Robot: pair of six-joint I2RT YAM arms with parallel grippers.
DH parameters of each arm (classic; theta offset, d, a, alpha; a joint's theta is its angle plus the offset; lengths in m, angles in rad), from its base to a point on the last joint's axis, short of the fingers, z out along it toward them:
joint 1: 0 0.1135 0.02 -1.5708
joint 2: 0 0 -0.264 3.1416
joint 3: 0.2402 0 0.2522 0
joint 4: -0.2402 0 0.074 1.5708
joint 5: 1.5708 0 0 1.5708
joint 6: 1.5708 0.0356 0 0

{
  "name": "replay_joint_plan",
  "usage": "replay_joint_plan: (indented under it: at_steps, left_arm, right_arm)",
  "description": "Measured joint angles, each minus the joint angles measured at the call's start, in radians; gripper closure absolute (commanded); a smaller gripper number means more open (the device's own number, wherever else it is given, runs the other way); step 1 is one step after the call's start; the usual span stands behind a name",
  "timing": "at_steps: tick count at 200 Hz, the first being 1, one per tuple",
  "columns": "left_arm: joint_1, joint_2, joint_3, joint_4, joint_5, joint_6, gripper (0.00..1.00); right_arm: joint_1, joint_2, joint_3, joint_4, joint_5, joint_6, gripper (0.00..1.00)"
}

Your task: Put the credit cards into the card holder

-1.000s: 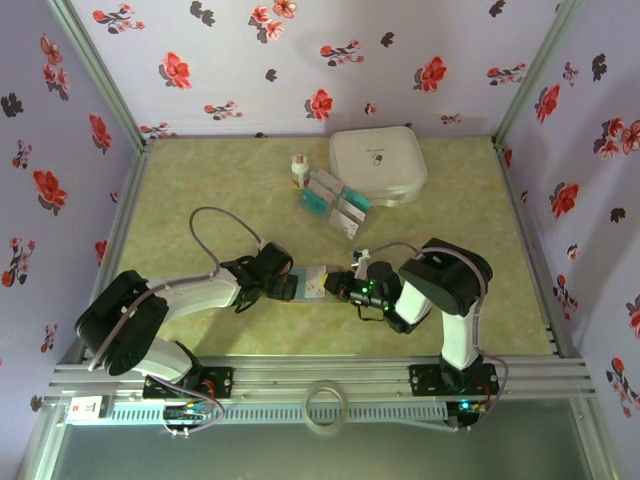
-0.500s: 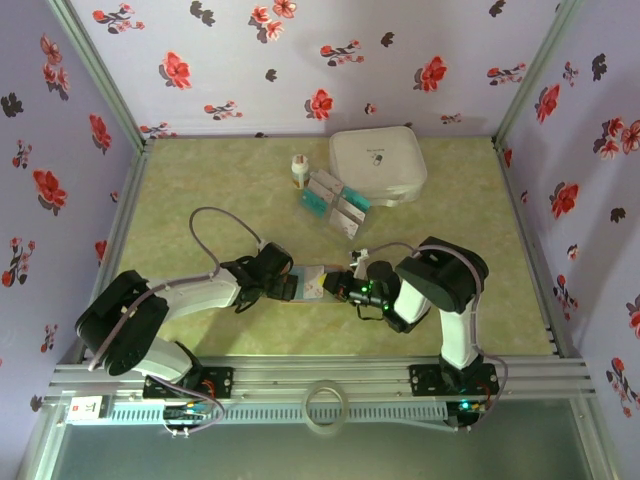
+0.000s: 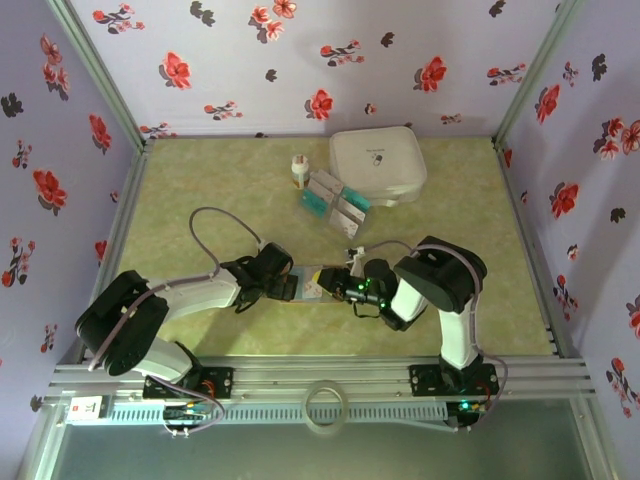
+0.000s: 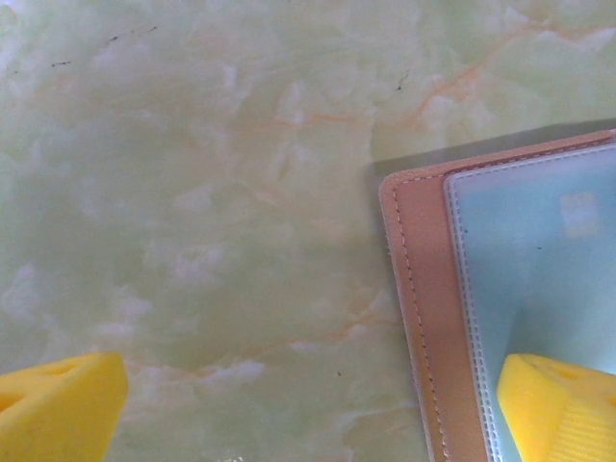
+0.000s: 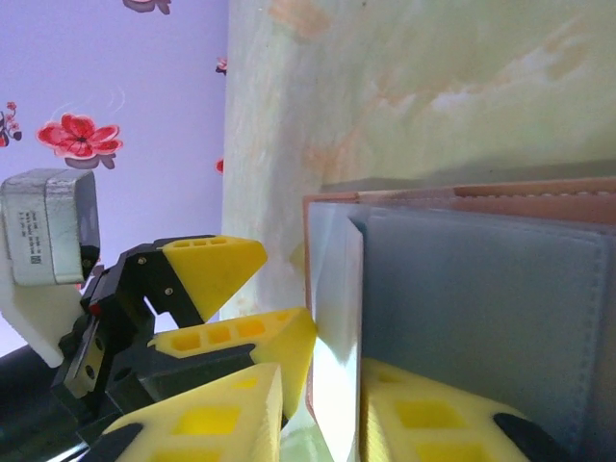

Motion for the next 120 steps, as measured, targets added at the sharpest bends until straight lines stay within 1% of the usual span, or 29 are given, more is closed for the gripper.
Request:
replay_joint_plan:
  at_steps: [16,31,62,91,108,120]
  left_arm:
    - [0.000,0.000,0.000,0.000,0.000,0.000,0.00]
    - [0.000,0.000,0.000,0.000,0.000,0.000,0.00]
    - [0.000,0.000,0.000,0.000,0.000,0.000,0.00]
    - [0.000,0.000,0.000,0.005,0.000,-0.001,0.00]
    - [0.000,-0.001,0.000,0.006,0.000,-0.002,0.00]
    - [0.005,-0.004,0.000,0.004,0.000,-0.003,0.00]
  right_arm:
    - [0.002,-0.013,0.002,-0.021,0.005,0.000,0.72]
    - [0.002,-0.035,0.004,-0.058,0.011,-0.006,0.69]
    - [0.004,-0.124,0.007,-0.202,0.028,-0.039,0.63]
    - [0.004,-0.240,0.029,-0.423,0.060,-0.104,0.57]
    - [0.004,-0.311,0.058,-0.588,0.079,-0.154,0.53]
    - [0.004,-0.359,0.085,-0.711,0.094,-0.195,0.52]
